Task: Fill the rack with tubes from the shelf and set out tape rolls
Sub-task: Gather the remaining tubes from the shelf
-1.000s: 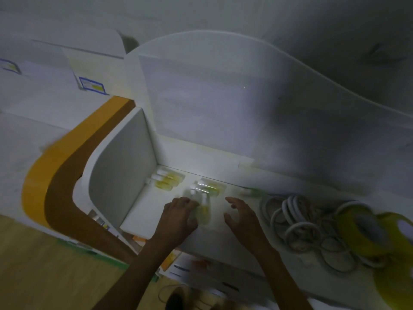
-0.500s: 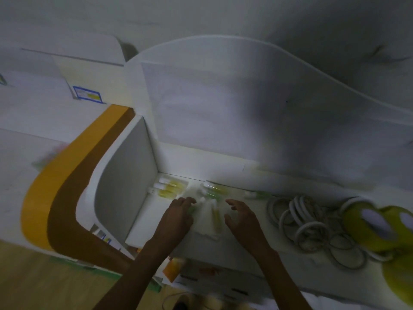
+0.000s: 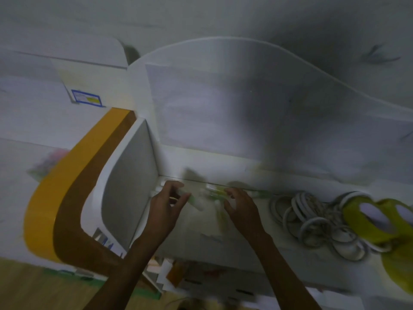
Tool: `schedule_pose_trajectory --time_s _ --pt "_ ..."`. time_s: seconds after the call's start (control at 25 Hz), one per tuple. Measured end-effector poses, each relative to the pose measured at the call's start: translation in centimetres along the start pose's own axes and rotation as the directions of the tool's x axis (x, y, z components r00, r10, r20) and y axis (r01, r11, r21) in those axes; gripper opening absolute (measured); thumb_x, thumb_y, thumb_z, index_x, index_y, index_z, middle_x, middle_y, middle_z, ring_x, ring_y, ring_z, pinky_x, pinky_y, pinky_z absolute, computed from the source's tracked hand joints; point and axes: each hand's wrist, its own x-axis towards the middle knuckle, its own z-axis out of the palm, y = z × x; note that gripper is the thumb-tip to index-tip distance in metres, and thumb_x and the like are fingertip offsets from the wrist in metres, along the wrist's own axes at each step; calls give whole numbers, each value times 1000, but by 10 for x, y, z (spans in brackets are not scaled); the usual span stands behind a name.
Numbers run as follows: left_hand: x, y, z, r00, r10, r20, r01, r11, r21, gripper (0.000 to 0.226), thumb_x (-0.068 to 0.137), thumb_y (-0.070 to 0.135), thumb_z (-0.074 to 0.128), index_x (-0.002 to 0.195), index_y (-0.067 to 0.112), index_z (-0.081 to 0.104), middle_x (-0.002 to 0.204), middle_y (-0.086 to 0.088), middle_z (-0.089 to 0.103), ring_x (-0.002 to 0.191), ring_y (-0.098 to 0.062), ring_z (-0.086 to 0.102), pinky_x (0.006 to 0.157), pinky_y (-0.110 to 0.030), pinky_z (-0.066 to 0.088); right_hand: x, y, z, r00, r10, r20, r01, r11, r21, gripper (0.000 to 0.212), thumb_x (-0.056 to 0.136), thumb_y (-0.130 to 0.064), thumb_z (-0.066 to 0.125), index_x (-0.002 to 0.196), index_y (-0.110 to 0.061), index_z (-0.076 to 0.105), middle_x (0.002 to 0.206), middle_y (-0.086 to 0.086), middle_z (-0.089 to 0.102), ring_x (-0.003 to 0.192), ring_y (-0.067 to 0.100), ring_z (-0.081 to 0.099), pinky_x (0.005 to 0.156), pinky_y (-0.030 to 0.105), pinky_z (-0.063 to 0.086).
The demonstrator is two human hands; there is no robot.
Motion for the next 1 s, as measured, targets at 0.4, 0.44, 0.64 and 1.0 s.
schedule_pose_trajectory --time_s 0.4,0.44,0.64,1.0 --pt "0 -7 -13 968 241 72 -246 967 72 31 92 27 55 119 19 65 109 7 63 89 -2 61 69 -8 46 11 -8 28 996 83 -16 -84 986 -144 30 64 -27 72 92 -17 67 99 5 67 87 29 64 70 35 52" --pt "0 -8 -13 968 239 75 -244 967 75 31 91 28 55 119 19 65 108 7 63 88 -2 61 68 -9 46 13 -8 29 994 113 -9 -113 987 -114 31 64 -24 72 94 -16 68 102 6 67 91 29 62 73 35 51" --pt "3 -11 -14 966 249 66 -254 964 83 33 92 35 53 117 18 65 105 8 63 87 -2 61 68 -11 47 14 0 35 990 134 -47 -132 991 34 29 65 -22 64 91 -13 69 98 8 66 92 32 61 79 38 49" --pt "4 -14 -14 953 294 68 -298 952 67 36 86 11 64 122 7 62 105 -3 61 87 -5 58 70 -5 47 21 -9 11 964 261 -49 -207 854 478 22 78 -3 75 92 -17 65 84 2 65 69 -5 58 62 11 44"
